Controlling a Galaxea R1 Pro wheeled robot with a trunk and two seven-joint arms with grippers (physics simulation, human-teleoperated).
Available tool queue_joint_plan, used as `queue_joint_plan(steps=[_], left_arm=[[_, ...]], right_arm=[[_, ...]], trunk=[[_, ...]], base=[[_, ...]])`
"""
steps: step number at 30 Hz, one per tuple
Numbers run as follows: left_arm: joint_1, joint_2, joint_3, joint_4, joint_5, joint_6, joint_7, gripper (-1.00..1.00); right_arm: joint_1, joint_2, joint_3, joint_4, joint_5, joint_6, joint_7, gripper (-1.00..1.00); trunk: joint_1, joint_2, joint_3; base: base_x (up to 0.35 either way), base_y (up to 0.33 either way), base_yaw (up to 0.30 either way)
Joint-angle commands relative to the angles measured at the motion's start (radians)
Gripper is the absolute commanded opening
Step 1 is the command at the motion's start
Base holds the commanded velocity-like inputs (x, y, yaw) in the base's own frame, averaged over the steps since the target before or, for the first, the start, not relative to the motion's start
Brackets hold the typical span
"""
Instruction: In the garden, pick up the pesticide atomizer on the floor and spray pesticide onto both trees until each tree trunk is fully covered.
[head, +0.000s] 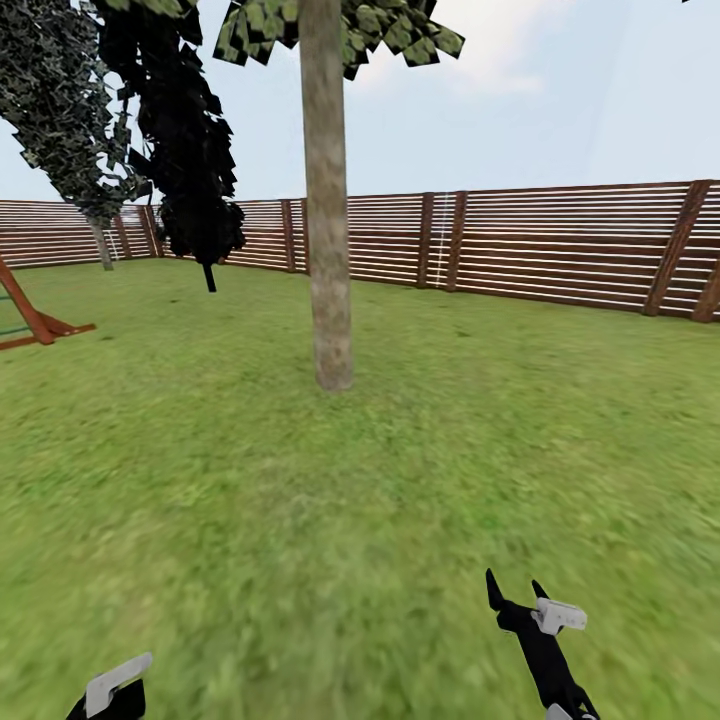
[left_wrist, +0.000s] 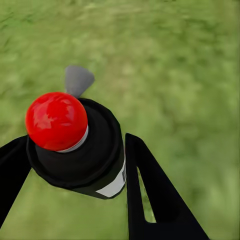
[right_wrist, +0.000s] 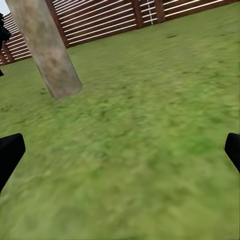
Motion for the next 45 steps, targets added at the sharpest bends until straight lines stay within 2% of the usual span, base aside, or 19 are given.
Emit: queue_joint_plan(steps=[1, 45], left_arm=[[0.000, 0.000, 0.000, 0.000, 0.000, 0.000, 0.000, -1.00], [0.000, 0.000, 0.000, 0.000, 0.000, 0.000, 0.000, -1.00]], right_arm=[[0.000, 0.000, 0.000, 0.000, 0.000, 0.000, 0.000, 1.00], [0.000, 0.000, 0.000, 0.000, 0.000, 0.000, 0.000, 1.00]], trunk=[[0.000, 0.000, 0.000], [0.000, 0.000, 0.000]], base=[[0.317, 0.106, 0.000], [0.317, 0.106, 0.000]])
